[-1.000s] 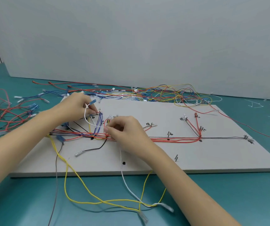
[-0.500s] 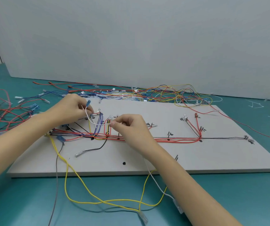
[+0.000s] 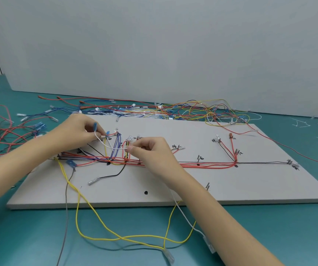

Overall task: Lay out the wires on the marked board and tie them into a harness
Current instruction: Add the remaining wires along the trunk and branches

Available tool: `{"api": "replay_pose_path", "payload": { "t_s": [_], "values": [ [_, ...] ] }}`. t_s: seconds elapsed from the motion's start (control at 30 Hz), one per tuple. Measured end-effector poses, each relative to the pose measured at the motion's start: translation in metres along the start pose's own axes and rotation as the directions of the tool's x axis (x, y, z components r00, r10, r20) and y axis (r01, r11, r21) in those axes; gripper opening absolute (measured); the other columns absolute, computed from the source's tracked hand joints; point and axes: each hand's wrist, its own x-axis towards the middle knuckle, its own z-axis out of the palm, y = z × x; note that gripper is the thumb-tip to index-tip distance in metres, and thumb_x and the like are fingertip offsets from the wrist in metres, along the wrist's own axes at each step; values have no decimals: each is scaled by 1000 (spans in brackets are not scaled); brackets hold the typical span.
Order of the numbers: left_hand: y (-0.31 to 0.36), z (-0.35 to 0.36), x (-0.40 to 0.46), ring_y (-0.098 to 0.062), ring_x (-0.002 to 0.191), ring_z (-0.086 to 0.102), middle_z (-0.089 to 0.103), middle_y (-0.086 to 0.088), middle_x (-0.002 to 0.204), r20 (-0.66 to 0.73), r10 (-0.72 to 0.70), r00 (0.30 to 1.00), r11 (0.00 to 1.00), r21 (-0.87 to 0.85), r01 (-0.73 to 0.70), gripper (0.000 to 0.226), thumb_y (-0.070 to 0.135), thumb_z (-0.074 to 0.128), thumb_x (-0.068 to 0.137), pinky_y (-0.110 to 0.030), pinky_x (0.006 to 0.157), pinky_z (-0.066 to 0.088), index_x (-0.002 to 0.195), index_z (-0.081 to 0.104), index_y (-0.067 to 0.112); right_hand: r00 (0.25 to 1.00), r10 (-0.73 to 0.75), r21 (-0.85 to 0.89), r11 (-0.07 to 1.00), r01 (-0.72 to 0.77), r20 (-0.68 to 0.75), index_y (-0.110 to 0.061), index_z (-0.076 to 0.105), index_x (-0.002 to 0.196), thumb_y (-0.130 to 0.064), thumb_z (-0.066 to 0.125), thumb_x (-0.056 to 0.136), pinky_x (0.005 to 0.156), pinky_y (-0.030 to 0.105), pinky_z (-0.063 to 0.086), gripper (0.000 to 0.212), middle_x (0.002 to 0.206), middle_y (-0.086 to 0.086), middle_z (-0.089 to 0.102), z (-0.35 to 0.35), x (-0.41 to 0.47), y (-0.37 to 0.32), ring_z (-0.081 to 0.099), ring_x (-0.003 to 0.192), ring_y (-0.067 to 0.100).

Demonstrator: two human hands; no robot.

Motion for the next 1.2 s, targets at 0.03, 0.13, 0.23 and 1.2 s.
{"api": "replay_pose_path", "payload": {
  "t_s": [0.03,0.13,0.23,1.2],
  "values": [
    [0,-1,-1,3,69,62,72,16,71,-2,-20,1000,1000,-16,20,15,10,75,80,-8,58,43,80,80,24,1000,2,2,1000,-2,1,-4,73,84,-16,65,91,47,12,29,17,48,-15,45,-1,0,0,34,47,3],
    [-1,-3,-3,-2,66,63,74,15,72,3,-60,998,995,-75,60,17,13,77,79,-17,60,46,77,79,29,1000,12,15,1000,-12,8,-3,74,88,-16,64,92,46,10,30,17,47,-18,49,-1,1,1,35,45,0],
    [-1,-4,-6,-2,70,66,75,12,75,36,-98,994,982,-161,103,24,4,74,80,-22,69,50,73,78,27,1000,21,27,999,-21,22,-2,74,89,-15,64,91,46,9,30,16,50,-17,51,0,0,2,38,45,-2],
    [-23,-22,-10,-10,77,67,73,15,71,74,-249,966,965,-63,253,15,16,79,79,-24,69,47,75,77,30,973,106,-87,992,-89,206,-11,73,98,-19,57,95,54,28,39,18,56,-5,53,16,-17,-1,47,53,14]
  ]
}}
